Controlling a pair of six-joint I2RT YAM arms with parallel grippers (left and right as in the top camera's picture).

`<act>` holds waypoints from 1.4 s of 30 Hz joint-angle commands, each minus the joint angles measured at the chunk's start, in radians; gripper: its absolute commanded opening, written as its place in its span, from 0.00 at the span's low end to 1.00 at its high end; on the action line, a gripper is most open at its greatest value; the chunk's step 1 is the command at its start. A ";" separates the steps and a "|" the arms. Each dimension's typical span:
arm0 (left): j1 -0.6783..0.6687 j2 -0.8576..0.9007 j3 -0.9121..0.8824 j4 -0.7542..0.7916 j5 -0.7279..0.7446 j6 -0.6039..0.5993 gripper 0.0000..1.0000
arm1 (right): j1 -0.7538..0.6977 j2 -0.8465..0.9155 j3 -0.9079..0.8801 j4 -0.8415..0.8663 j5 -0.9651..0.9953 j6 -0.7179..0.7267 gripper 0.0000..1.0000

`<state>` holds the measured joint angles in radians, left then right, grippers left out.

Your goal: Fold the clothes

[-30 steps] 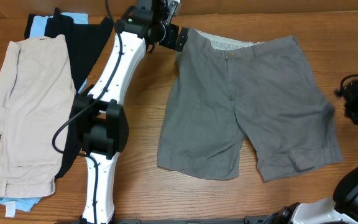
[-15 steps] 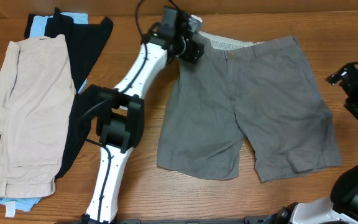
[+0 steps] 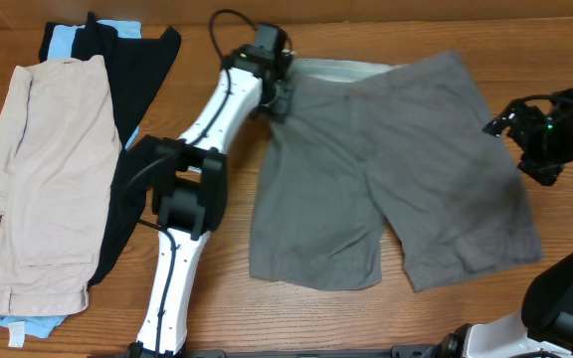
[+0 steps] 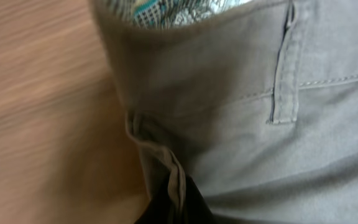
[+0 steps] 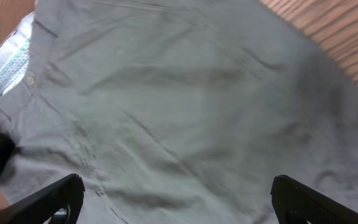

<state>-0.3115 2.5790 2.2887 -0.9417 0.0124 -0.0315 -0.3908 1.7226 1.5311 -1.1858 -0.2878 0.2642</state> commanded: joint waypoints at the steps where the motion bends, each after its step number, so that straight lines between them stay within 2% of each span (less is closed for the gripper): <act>1: 0.094 -0.025 0.084 -0.142 -0.136 -0.049 0.04 | 0.059 -0.007 0.028 -0.002 -0.001 -0.006 1.00; 4: 0.150 -0.025 0.116 -0.271 -0.154 -0.078 0.04 | 0.114 -0.007 0.027 -0.005 0.008 -0.002 1.00; 5: 0.185 -0.025 0.132 -0.363 -0.119 -0.081 0.04 | 0.151 -0.007 0.025 -0.007 0.019 -0.002 1.00; 9: 0.231 -0.025 0.144 -0.549 -0.040 -0.082 0.04 | 0.230 -0.007 0.003 -0.007 0.048 0.029 1.00; 15: 0.245 -0.025 0.151 -0.743 -0.049 -0.069 0.17 | 0.333 -0.007 -0.084 0.003 0.063 0.057 1.00; 17: 0.245 -0.030 0.154 -0.749 -0.044 -0.061 0.19 | 0.352 -0.007 -0.107 0.008 0.063 0.076 1.00; 20: 0.245 -0.061 0.158 -0.748 -0.041 -0.061 0.34 | 0.373 -0.007 -0.119 -0.002 0.063 0.085 1.00; 23: 0.245 -0.118 0.177 -0.748 -0.051 -0.061 0.56 | 0.397 -0.007 -0.119 -0.029 0.062 0.103 1.00; 28: 0.248 -0.230 0.262 -0.748 -0.072 -0.071 0.84 | 0.473 -0.007 -0.138 -0.055 0.075 0.134 1.00; 32: 0.248 -0.320 0.358 -0.734 -0.069 -0.071 0.98 | 0.560 -0.007 -0.176 -0.055 0.148 0.228 1.00; 42: 0.248 -0.499 0.400 -0.660 0.007 -0.044 1.00 | 0.776 -0.007 -0.269 -0.013 0.201 0.428 1.00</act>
<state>-0.0593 2.0945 2.6843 -1.6058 -0.0265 -0.1013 0.3428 1.7226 1.2831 -1.2186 -0.1204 0.6037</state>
